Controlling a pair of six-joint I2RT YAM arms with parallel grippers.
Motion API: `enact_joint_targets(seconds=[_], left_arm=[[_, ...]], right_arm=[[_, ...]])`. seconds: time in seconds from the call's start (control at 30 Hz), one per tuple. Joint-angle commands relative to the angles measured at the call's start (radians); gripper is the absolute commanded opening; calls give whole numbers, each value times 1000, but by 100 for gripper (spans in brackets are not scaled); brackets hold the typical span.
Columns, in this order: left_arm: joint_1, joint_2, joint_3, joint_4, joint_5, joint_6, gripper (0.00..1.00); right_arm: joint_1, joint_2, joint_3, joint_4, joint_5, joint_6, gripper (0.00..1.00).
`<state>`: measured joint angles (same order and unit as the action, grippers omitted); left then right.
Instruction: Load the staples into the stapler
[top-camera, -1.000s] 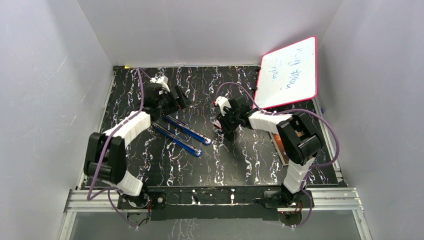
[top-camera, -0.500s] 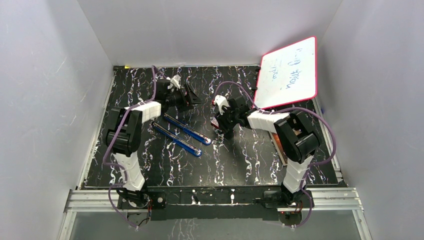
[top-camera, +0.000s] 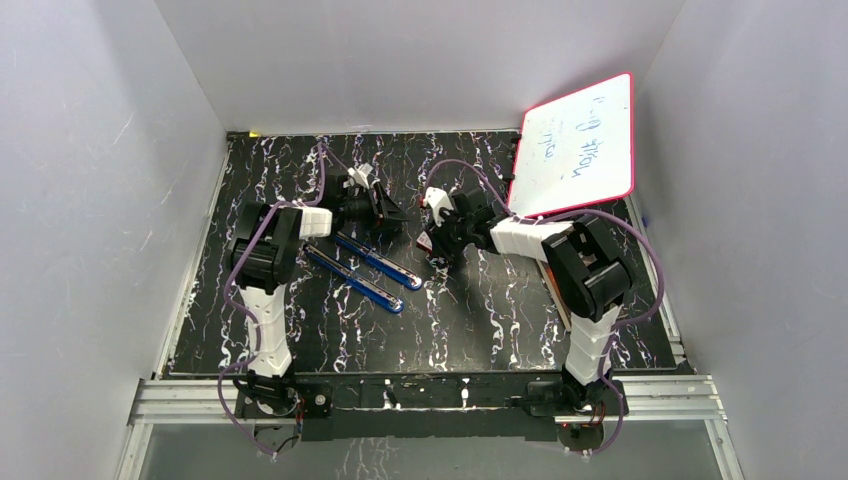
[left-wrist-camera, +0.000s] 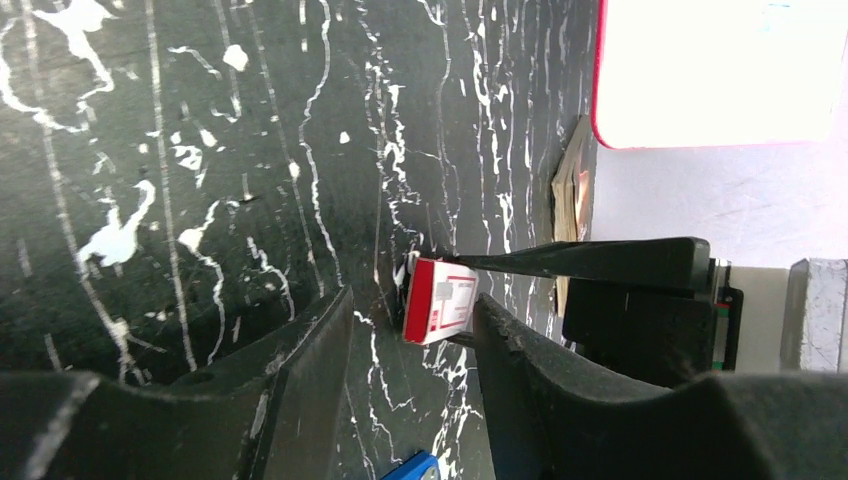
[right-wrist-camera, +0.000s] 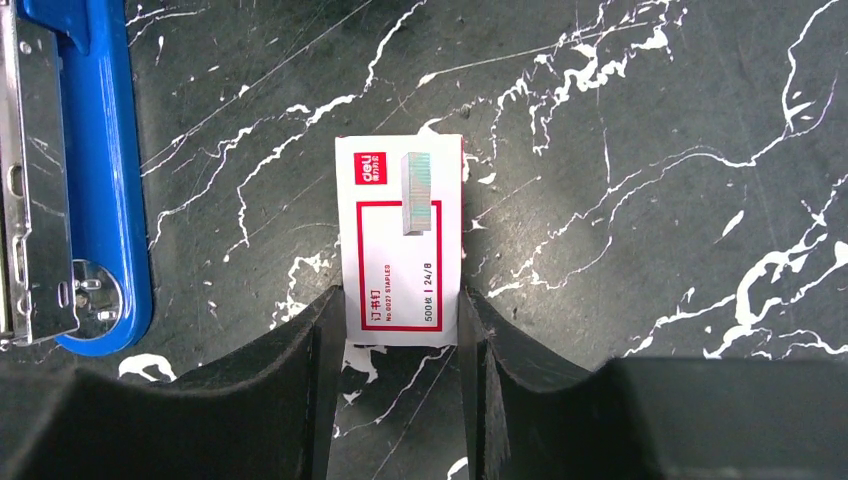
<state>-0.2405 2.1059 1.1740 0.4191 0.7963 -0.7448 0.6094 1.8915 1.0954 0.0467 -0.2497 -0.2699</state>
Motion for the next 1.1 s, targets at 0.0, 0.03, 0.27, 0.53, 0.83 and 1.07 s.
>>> enact_joint_targets(seconds=[0.0,0.03,0.27,0.53,0.83,1.07], left_arm=[[-18,-12,8,58,65,-6,44],[-20,-10,3,72,70,-14,42],[-52,18,2,97,96,-16,36],[-57,-4,-12,57,63,14,36],[-51,-31,4,-15,24,81,37],[-51,-20,6,-15,41,83,37]], right_arm=[[6,49,30,-15,-1,-15,39],[6,54,36,-17,0,-14,39],[5,85,74,-37,2,-27,39],[6,95,114,-89,20,-44,46],[11,96,109,-108,30,-54,61],[11,97,103,-105,32,-58,57]])
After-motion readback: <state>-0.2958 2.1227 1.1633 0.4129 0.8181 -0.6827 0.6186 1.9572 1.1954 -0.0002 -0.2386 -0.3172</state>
